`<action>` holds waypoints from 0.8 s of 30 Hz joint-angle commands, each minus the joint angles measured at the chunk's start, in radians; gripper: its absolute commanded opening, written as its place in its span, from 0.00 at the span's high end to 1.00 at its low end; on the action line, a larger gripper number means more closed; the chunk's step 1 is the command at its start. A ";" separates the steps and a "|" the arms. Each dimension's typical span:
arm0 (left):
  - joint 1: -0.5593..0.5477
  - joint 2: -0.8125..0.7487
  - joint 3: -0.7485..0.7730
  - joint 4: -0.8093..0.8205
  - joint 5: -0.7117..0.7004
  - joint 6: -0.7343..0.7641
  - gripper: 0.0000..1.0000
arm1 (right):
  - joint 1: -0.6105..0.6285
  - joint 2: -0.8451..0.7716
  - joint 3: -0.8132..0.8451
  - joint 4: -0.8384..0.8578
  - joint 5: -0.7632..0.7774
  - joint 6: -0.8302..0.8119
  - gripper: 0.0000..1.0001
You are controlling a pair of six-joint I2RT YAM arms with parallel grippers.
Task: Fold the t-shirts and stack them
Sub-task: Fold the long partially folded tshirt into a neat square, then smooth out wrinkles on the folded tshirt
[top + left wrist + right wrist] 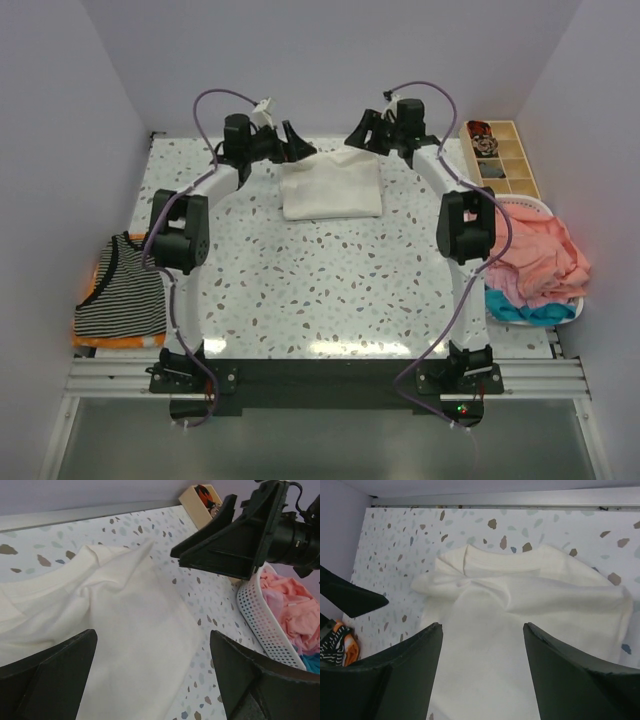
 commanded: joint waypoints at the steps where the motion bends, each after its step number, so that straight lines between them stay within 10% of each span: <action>1: -0.015 0.098 0.058 -0.001 0.127 -0.034 0.00 | 0.032 0.078 0.109 -0.085 -0.014 -0.008 0.31; 14: -0.070 0.094 -0.150 0.061 0.038 0.019 0.02 | 0.109 0.073 -0.067 -0.169 0.083 -0.101 0.33; 24: -0.113 -0.242 -0.670 0.116 -0.095 -0.011 0.03 | 0.168 -0.242 -0.612 -0.102 0.117 -0.112 0.34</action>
